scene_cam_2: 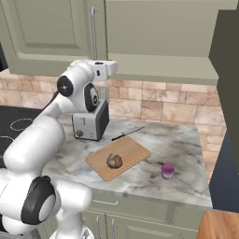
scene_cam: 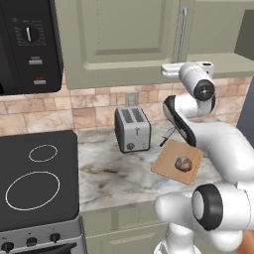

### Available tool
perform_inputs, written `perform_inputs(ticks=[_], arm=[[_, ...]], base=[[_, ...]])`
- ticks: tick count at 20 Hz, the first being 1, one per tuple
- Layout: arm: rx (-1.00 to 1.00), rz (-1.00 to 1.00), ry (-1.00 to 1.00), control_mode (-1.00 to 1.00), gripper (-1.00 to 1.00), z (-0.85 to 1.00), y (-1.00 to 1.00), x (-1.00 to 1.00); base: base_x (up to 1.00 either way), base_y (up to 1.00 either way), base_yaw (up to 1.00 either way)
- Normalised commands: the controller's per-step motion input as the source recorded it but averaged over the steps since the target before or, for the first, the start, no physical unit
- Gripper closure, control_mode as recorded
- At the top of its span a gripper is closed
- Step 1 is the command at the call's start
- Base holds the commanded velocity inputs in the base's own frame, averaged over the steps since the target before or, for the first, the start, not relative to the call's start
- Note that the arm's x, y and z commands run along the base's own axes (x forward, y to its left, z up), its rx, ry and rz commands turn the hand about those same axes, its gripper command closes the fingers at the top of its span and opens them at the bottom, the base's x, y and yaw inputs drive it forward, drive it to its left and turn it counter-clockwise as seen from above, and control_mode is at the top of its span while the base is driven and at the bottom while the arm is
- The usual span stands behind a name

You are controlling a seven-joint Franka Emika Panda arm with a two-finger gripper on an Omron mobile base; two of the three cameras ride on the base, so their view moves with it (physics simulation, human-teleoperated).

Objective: Pick the bread, place it on the cutting board, pick the jam, place it on the counter, and close the cabinet.

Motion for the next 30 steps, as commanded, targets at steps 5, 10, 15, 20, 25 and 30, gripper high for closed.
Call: perform_inputs(ticks=[5,10,15,20,25,30], arm=[[0.0,0.23,0.0,-1.0,-1.0,-0.01,-0.03,0.01],[0.0,0.21,0.0,-1.0,-1.0,0.0,-0.05,0.01],[0.0,0.1,0.0,-1.0,-1.0,0.01,-0.04,-0.11],[0.0,0.0,0.0,-1.0,-1.0,0.11,0.0,-0.34],[0.0,0.0,-0.01,-1.0,-1.0,0.12,0.0,-0.43],[0.0,0.01,-0.01,-1.0,-1.0,0.14,0.0,-0.4]], base=[[0.0,0.0,0.0],[0.0,0.0,0.0],[0.0,0.0,0.0],[0.0,0.0,0.0],[0.0,0.0,0.0],[0.0,0.0,0.0]])
